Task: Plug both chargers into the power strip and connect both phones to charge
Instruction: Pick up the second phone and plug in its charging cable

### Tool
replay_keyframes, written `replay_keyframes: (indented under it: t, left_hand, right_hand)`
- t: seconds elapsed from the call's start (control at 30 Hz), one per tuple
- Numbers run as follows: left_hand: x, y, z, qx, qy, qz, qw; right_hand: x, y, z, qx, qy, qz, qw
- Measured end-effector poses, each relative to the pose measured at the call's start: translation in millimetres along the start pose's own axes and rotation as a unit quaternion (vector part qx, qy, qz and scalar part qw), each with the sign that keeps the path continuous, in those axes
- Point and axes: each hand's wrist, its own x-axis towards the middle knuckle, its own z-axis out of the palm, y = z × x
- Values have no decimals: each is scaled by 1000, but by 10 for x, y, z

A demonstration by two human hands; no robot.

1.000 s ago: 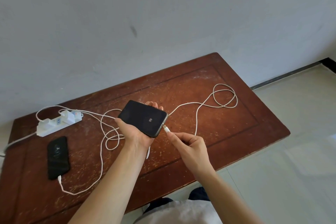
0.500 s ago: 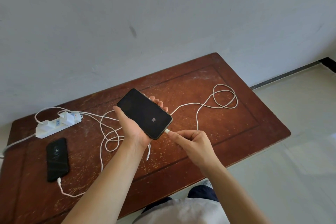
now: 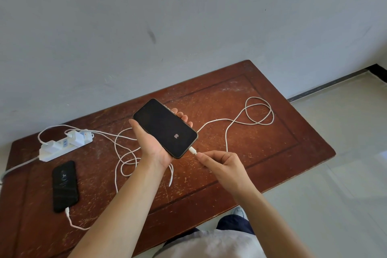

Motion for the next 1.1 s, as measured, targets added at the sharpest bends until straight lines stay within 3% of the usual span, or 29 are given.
replay_keyframes:
  t: [0.27, 0.53, 1.1]
  left_hand:
    - [21, -21, 31, 19, -28, -3, 999]
    - [-43, -19, 21, 53, 3, 1, 999]
    - [19, -87, -4, 21, -20, -33, 999]
  right_hand:
    - [1, 9, 36, 14, 4, 4, 1000]
    - [8, 39, 51, 11, 6, 6, 1000]
    - [53, 61, 11, 9, -4, 32, 999]
